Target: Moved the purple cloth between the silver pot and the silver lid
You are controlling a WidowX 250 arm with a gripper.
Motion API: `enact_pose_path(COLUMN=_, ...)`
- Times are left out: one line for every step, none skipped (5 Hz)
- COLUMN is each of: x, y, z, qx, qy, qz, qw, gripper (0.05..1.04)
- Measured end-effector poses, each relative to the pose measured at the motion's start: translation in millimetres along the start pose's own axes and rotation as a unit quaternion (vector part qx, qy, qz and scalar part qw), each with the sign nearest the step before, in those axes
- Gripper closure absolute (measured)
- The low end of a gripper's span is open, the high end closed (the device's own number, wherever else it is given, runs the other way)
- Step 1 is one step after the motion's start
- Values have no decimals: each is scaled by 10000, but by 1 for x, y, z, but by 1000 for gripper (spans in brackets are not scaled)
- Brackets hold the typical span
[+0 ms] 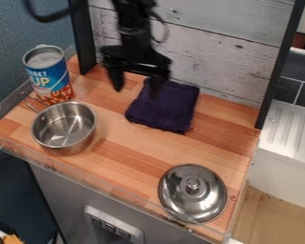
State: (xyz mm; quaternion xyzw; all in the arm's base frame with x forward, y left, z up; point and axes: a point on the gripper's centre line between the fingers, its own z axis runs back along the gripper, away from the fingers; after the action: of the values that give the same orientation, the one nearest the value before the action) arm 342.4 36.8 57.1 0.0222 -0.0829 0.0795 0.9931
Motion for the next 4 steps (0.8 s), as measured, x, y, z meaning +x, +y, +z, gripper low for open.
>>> enact_pose_path(x=20, y=-12, z=-16, qx=68, qy=-153, qz=78, qw=9998, gripper=82)
enact_pose_path(x=36, y=-20, z=-44, qx=82, qy=-163, qz=100, qw=9998, gripper=82)
enact_pose_path(x=53, y=-25, z=-65, qx=37, qy=-146, qz=25, qw=9999, gripper=82)
enact_pose_path(x=62, y=-25, z=-71, qx=90, qy=-108, qz=-52, qw=9999, gripper=82)
